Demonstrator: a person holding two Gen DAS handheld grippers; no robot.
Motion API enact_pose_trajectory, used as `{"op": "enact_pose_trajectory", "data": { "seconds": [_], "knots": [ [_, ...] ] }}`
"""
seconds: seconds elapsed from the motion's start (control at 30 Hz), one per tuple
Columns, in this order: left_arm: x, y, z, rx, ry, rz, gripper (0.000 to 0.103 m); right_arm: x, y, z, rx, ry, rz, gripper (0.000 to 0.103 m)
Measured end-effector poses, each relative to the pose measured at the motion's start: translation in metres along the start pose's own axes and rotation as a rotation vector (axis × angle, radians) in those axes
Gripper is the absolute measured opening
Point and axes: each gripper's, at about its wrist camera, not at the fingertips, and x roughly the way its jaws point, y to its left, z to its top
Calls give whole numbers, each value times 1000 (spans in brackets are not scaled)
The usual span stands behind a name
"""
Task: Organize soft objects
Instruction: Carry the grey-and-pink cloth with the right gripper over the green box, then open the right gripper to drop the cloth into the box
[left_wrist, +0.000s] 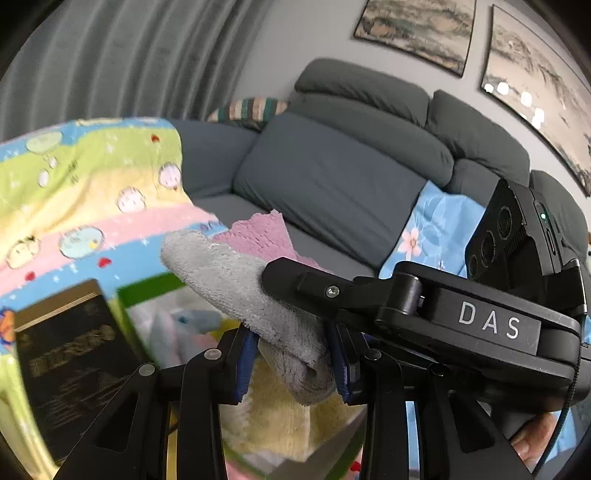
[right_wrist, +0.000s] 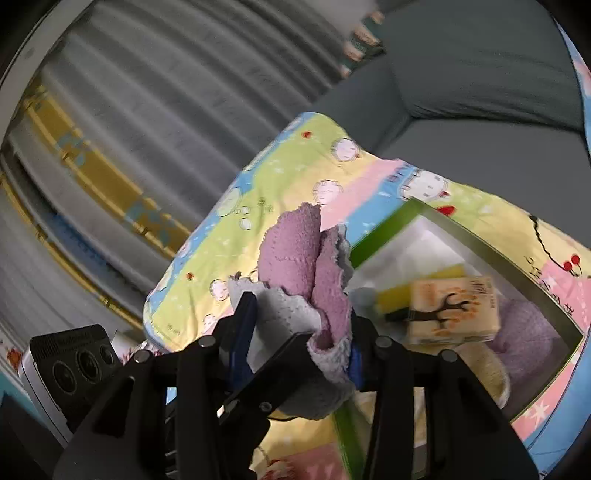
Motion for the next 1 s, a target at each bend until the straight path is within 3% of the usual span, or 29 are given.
{"op": "enact_pose_trajectory", "data": {
  "seconds": [0.1, 0.23, 0.37, 0.47, 0.63, 0.8, 0.87, 1.0],
  "knots": [
    [19, 8, -3, -46, 36, 2, 36, 10, -13, 3, 20, 9, -31, 42],
    [39, 19, -13, -94, 82, 30, 36, 27, -23, 3, -19, 34, -196, 42],
    [52, 28, -17, -163, 117, 15, 36, 34, -38, 4, 22, 58, -188, 41],
    [54, 27, -18, -151, 124, 34, 36, 33, -41, 3, 18, 53, -205, 39],
    [64, 21, -25, -109, 178, 95, 36, 43, -53, 2, 28, 72, -323, 41],
    [62, 18, -26, -113, 172, 82, 36, 39, -59, 4, 37, 59, -332, 39],
    [59, 18, -24, -122, 185, 80, 40, 35, -60, 5, 38, 53, -339, 43],
    [38, 16, -20, -140, 167, 49, 59, 19, -52, 5, 31, 18, -307, 46]
  ]
}}
